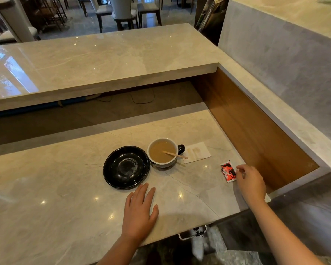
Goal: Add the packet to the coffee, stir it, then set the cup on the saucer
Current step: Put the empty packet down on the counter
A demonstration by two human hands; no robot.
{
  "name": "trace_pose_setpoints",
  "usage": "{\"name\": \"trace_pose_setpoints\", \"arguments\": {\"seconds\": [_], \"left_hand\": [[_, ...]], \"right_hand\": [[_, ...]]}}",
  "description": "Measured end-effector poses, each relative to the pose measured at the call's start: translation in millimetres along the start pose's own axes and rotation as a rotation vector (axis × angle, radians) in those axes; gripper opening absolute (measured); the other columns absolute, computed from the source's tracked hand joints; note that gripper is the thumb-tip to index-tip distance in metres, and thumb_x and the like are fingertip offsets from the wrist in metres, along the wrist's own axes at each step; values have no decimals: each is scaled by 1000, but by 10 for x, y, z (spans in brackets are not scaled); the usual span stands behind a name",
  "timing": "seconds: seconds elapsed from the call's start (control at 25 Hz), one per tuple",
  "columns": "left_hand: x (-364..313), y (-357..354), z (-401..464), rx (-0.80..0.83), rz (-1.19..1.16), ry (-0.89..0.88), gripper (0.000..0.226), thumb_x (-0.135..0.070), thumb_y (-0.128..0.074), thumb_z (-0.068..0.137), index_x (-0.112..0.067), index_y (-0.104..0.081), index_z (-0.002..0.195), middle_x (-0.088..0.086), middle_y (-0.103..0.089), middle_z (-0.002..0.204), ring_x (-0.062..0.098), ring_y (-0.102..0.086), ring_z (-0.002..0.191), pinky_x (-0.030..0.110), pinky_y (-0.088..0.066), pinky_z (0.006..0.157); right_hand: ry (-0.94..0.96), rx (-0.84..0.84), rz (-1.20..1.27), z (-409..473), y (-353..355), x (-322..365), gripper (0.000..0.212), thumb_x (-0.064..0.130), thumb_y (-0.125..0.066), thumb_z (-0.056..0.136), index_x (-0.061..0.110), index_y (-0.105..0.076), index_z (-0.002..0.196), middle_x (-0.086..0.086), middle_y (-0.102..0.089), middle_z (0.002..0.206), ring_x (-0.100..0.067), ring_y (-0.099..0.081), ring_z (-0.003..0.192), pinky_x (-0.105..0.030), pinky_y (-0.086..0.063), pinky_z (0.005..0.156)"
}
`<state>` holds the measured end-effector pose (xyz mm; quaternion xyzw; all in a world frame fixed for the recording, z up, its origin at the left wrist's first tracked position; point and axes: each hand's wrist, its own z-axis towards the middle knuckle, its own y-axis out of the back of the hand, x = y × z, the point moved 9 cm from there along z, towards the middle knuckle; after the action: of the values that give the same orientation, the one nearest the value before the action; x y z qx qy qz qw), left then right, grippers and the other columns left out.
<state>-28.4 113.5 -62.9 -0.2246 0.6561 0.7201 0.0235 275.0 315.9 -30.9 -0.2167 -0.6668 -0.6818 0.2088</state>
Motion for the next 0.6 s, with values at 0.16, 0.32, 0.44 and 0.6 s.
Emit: {"name": "trace_pose_setpoints", "arguments": {"seconds": [0.16, 0.32, 0.44, 0.6], "left_hand": [[-10, 9, 3, -1, 7, 4, 54, -42, -40, 87, -25, -38, 138, 6, -34, 148, 22, -25, 136, 42, -15, 109], [5, -22, 2, 17, 8, 2, 53, -40, -44, 92, -28, -30, 141, 3, -25, 152, 19, -16, 138, 40, -10, 111], [-8, -10, 5, 13, -9, -5, 53, -37, -48, 91, -27, -32, 140, 4, -27, 151, 20, -18, 138, 42, -13, 111], [-16, 2, 9, 2, 2, -14, 52, -37, -48, 92, -26, -32, 140, 5, -28, 151, 21, -19, 138, 42, -13, 111]], "right_hand": [[341, -7, -244, -308, -88, 313, 34, 20, -55, 89, 12, -55, 123, -14, -56, 132, -35, -48, 123, -51, -41, 98], [389, 158, -352, -418, -348, 253, 45, 32, -37, 94, 17, -41, 136, -7, -43, 146, -26, -32, 138, -48, -27, 109], [344, 209, -353, -443, -412, 190, 46, 32, -41, 95, 20, -35, 138, -5, -35, 150, -23, -24, 141, -50, -17, 113], [409, 92, -244, -491, -253, 509, 42, 28, -50, 92, 17, -46, 132, -13, -45, 142, -30, -36, 134, -53, -24, 109]]}}
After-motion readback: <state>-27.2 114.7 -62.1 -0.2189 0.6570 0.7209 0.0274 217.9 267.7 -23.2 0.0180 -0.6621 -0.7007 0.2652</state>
